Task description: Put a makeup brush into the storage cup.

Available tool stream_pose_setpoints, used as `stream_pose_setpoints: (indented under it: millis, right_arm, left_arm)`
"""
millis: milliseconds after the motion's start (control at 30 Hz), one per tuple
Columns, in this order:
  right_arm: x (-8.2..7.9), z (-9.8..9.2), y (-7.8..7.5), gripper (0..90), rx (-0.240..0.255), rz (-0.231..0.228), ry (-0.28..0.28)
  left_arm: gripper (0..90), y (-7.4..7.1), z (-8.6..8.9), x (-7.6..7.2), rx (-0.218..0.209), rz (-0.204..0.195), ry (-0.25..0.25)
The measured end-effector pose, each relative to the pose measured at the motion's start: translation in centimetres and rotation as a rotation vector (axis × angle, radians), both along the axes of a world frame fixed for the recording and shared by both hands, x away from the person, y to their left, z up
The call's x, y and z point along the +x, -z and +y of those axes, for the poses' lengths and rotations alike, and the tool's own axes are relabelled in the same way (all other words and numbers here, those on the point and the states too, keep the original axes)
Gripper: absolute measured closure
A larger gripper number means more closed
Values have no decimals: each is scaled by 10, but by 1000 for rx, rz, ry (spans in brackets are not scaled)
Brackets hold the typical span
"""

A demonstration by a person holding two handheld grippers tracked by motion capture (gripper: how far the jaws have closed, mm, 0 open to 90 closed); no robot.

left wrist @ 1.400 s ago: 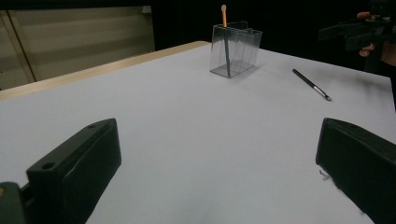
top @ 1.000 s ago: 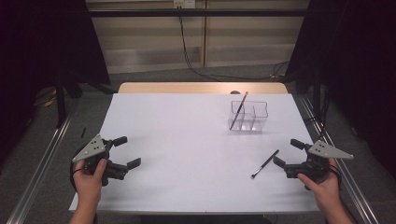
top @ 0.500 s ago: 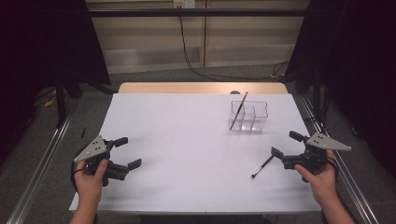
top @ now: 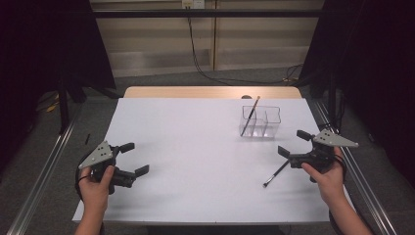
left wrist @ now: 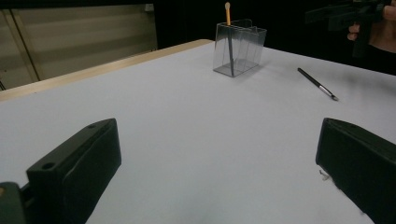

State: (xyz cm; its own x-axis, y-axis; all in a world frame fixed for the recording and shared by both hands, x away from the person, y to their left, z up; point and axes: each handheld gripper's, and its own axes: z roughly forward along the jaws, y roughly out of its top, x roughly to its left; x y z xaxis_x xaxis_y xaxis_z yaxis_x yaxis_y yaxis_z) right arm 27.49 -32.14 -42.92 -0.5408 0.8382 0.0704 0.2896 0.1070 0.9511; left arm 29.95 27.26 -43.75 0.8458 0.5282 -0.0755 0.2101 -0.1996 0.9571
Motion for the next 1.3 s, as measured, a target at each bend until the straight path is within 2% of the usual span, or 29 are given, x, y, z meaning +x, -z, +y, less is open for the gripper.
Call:
stream_pose_setpoints:
  millis: [300, 533, 833, 1300]
  right_arm:
    - [11, 4, 4, 3, -13, 37, 14]
    - [15, 8, 4, 3, -40, 55, -2]
    - [18, 5, 6, 2, -73, 113, -7]
    - [25, 8, 8, 2, -166, 270, -32]
  left_arm:
    - [1, 0, 1, 0, -2, 0, 3]
    - [1, 0, 0, 0, 0, 2, 5]
    - [0, 0, -1, 1, 7, 1, 3]
    - [1, 0, 0, 1, 5, 7, 8]
